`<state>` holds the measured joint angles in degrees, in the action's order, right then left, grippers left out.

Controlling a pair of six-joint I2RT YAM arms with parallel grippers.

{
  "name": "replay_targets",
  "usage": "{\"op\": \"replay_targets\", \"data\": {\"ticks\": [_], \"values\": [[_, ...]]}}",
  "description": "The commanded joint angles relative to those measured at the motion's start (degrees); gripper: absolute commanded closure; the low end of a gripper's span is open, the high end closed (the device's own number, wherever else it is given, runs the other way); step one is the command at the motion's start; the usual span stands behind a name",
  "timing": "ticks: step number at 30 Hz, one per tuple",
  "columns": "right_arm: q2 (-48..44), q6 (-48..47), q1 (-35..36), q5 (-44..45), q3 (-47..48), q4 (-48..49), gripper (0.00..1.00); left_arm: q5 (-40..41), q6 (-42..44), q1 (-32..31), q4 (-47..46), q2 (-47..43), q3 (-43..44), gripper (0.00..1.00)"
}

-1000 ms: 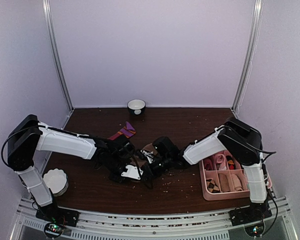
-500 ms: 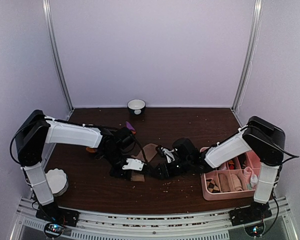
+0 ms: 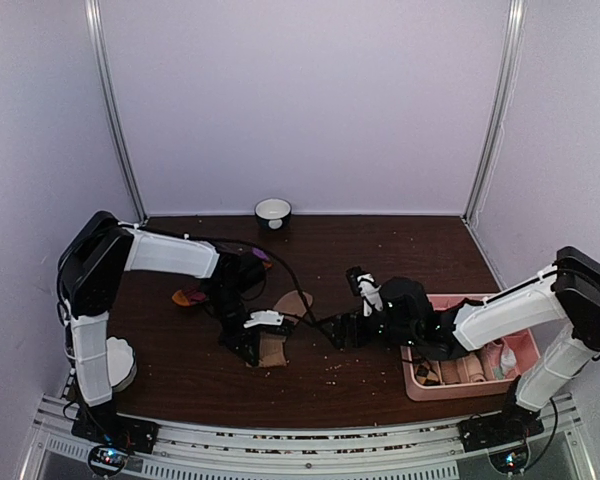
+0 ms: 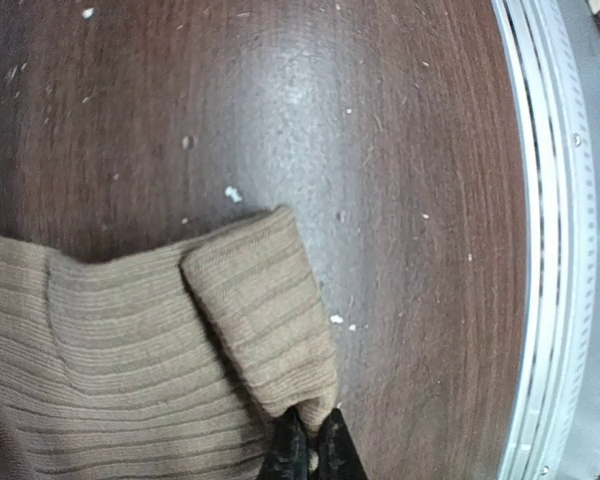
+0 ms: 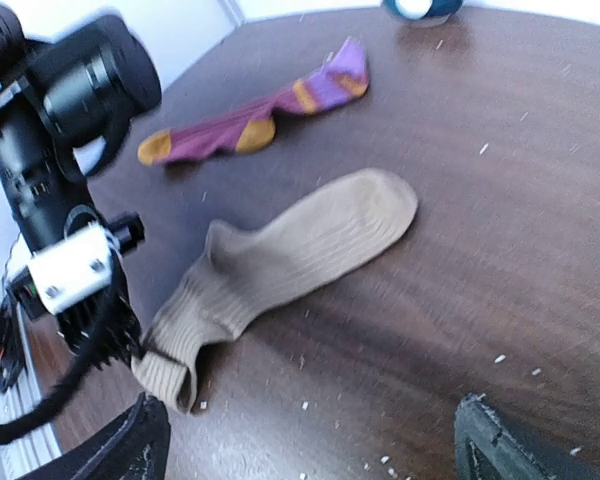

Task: Roll the socks
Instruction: Roll the sock at the center of the board.

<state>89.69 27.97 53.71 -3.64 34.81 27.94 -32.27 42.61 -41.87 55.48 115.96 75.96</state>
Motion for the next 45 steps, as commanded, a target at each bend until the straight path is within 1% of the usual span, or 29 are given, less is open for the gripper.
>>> {"op": "replay_targets", "data": {"ticks": [1, 2, 3, 4, 5, 6, 7, 10, 12, 15, 16, 17, 18, 21, 28, 31, 39, 41, 43, 45], "values": [[-3.7, 6.41, -0.56, 15.46, -1.94, 1.7, 0.0, -4.56, 0.02, 1.95, 5.24, 2.52, 1.94, 1.0], [-4.1, 8.07, -1.3, 14.63, -4.4, 6.92, 0.0, -4.86, 0.08, 2.23, 5.58, 2.89, 2.18, 1.0], [-3.88, 8.57, -2.1, 10.92, -7.02, 13.6, 0.0, -5.2, 0.15, 2.65, 5.94, 3.21, 2.37, 1.0], [-2.89, 7.07, -2.73, 7.3, -8.81, 21.14, 0.0, -5.83, 0.24, 3.07, 6.31, 3.61, 2.66, 1.0], [-1.94, 4.74, -2.67, 4.34, -9.31, 24.66, 0.0, -6.48, 0.19, 3.6, 6.81, 4.11, 3.09, 1.0], [-1.18, 1.36, -1.84, 2.38, -8.75, 25.16, 0.0, -7.28, 0.21, 4.12, 7.68, 4.88, 3.72, 1.0], [-0.67, -3.16, -0.1, 2.1, -7.57, 22.77, 0.0, -8.17, 0.24, 4.76, 8.65, 5.64, 4.49, 1.0], [0.75, -18.38, 7.13, 5.18, -3.19, 11.01, 0.0, -10.2, 0.87, 6.41, 12.18, 8.2, 6.78, 1.0], [3.33, -26.94, 11.41, 5.46, -2.01, 9.11, 0.01, -10.0, 1.0, 6.95, 12.92, 9.24, 7.43, 1.0], [6.41, -35.33, 15.54, 3.83, -2.52, 14.56, 0.12, -8.72, 0.69, 7.23, 13.49, 10.25, 7.9, 1.0], [7.65, -37.31, 16.06, 2.36, -2.19, 17.09, 0.18, -8.27, 0.11, 7.16, 13.34, 10.44, 8.04, 1.0], [9.06, -38.75, 16.26, 0.6, -0.84, 16.93, 0.23, -7.59, -0.3, 7.22, 13.27, 10.61, 8.24, 1.0], [10.57, -39.76, 16.3, -1.14, 1.27, 14.85, 0.28, -7.19, -0.51, 7.27, 13.21, 10.83, 8.38, 1.0], [15.17, -43.28, 16.27, -4.81, 8.17, 8.7, 0.36, -6.37, -0.99, 7.24, 13.42, 11.25, 8.52, 1.0], [23.37, -49.3, 15.07, -6.96, 19.51, 1.16, 0.46, -3.28, -2.04, 7.28, 12.82, 11.92, 8.4, 1.0], [25.33, -49.75, 13.97, -7.12, 21.69, 0.48, 0.51, -2.91, -2.01, 7.28, 12.65, 11.76, 8.25, 1.0], [29.07, -51.28, 12.35, -7.18, 23.84, -0.71, 0.55, -2.6, -1.61, 7.24, 12.54, 11.94, 8.39, 1.0], [29.82, -51.52, 12.01, -7.62, 24.45, -1.19, 0.57, -2.41, -1.52, 7.3, 12.54, 11.92, 8.41, 0.97], [30.45, -51.39, 11.77, -8.2, 25.07, -1.52, 0.6, -2.23, -1.12, 7.3, 12.91, 11.92, 8.54, 0.96], [30.95, -51.1, 11.5, -8.94, 25.7, -1.94, 0.67, -1.91, -0.91, 7.28, 12.97, 11.83, 8.59, 0.96]]}}
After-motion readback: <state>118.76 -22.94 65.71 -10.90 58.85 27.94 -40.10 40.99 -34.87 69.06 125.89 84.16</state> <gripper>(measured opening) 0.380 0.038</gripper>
